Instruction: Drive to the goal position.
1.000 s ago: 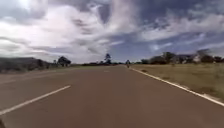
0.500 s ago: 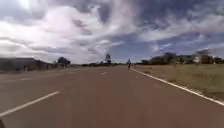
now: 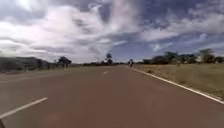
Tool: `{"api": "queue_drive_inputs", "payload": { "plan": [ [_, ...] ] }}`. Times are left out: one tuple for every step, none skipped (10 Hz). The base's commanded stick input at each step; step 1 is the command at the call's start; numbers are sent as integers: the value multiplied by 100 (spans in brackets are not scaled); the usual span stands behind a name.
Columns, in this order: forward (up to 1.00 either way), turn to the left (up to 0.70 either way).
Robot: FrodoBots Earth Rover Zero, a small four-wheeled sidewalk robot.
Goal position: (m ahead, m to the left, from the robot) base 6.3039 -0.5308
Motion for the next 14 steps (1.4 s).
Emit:
{"api": "queue_drive_inputs", "payload": {
  "plan": [
    [100,0],
    [100,0],
    [100,0],
    [100,0],
    [100,0],
    [100,0],
    [100,0],
    [100,0],
    [100,0],
    [100,0],
    [100,0],
    [100,0],
    [100,-16],
    [100,-24]
  ]
}}
